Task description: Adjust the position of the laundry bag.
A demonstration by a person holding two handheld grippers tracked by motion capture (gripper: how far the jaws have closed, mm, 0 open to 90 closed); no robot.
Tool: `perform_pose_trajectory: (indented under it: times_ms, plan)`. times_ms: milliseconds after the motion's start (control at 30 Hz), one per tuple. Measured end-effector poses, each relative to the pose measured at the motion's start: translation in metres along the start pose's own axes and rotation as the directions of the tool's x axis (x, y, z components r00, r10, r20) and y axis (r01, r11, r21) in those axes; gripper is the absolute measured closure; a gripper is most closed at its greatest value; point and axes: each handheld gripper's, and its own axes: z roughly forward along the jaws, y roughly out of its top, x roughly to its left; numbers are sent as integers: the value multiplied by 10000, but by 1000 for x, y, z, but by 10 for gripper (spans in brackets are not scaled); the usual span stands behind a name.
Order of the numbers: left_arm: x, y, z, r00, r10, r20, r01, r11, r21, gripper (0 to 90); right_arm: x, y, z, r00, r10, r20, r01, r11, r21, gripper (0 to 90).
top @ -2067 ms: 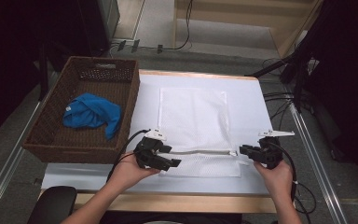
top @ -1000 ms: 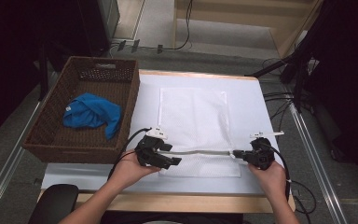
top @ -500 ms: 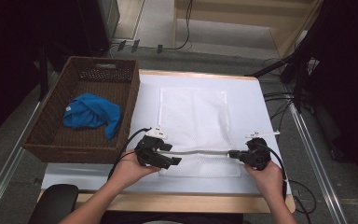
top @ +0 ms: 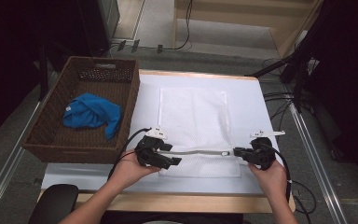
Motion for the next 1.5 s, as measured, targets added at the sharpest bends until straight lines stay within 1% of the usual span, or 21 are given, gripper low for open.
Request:
perform_pose_trajectory:
  times_ms: [67, 133, 200, 233, 333, 400, 500, 633, 767, 833, 900, 933, 967, 1067, 1200, 1300, 1333, 1400, 1433, 1467, 1500]
  plan:
    - [0, 0, 0, 10000, 4, 9, -4, 10000, -2, 345, -3, -1, 1, 10000, 56, 39, -55, 10000, -60, 795]
    - [-1, 0, 1, 10000, 18, -23, -18, 10000, -2, 345, -4, -2, 1, 9998, -23, 205, 25, 9999, -101, 746]
    - [0, 0, 1, 10000, 19, -5, -19, 10000, 11, 345, -6, -3, 2, 9998, -86, 180, 87, 9999, -74, 714]
    - [0, 0, 1, 10000, 18, -4, -18, 10000, -8, 345, -6, -3, 3, 9999, -37, 147, 40, 9998, -170, 690]
    - [0, 0, 1, 10000, 27, -6, -27, 10000, 7, 345, -7, -4, 6, 9995, -163, 270, 170, 9996, -234, 622]
    - [0, 0, 1, 10000, 2, -9, -2, 10000, -16, 345, -9, -4, 8, 9993, -263, 282, 268, 9995, -175, 580]
    - [0, 0, 1, 10000, 36, -8, -36, 10000, 17, 345, -11, -5, 12, 9992, -260, 311, 264, 9996, -141, 568]
    - [0, 0, 1, 10000, 34, -10, -34, 10000, 49, 345, -11, -5, 17, 9982, -481, 349, 483, 9988, -45, 559]
    - [0, 0, 1, 10000, 33, -13, -33, 10000, 49, 345, -9, -4, 21, 9971, -652, 403, 649, 9979, 81, 560]
    - [1, 0, 1, 10000, 29, -19, -29, 10000, 48, 345, -8, -4, 23, 9959, -772, 472, 770, 9970, 54, 560]
    - [0, 0, 2, 10000, 26, -7, -26, 10000, 53, 345, -5, -4, 24, 9947, -803, 637, 801, 9968, 60, 570]
    - [0, 0, 2, 10000, 28, -18, -28, 10000, 51, 345, -4, -4, 24, 9927, -956, 738, 954, 9954, 63, 573]
    - [0, 0, 2, 10000, 26, -15, -26, 10000, 54, 345, -2, -4, 25, 9915, -974, 869, 970, 9952, 78, 579]
    - [0, 0, 2, 10000, 10, -6, -10, 10000, 51, 345, 3, -4, 26, 9890, -1030, 1059, 1020, 9947, 150, 606]
    - [0, 0, 2, 10000, -48, 28, 48, 10000, 53, 345, 6, -3, 27, 9891, -1016, 1064, 998, 9948, 226, 650]
    - [1, 1, 3, 9996, -274, 111, 272, 9995, 156, 359, 7, -2, 27, 9886, -1010, 1114, 984, 9947, 281, 684]
    - [0, 1, 3, 9995, -275, 144, 272, 9995, 151, 369, 8, -2, 27, 9877, -1122, 1090, 1092, 9935, 328, 710]
    - [-3, 1, 4, 9999, -50, 91, 50, 10000, 33, 396, 11, -1, 28, 9893, -1067, 998, 1033, 9939, 384, 767]
    - [-3, 1, 4, 9999, 74, 112, -75, 10000, 55, 403, 11, 0, 29, 9888, -1143, 958, 1104, 9929, 450, 785]
    - [-4, 1, 4, 9997, 62, 236, -61, 10000, -29, 420, 13, 1, 29, 9896, -1088, 944, 1044, 9932, 508, 798]
    - [-5, 1, 5, 9996, 68, 263, -67, 10000, -60, 431, 14, 2, 30, 9909, -1013, 886, 965, 9937, 562, 807]
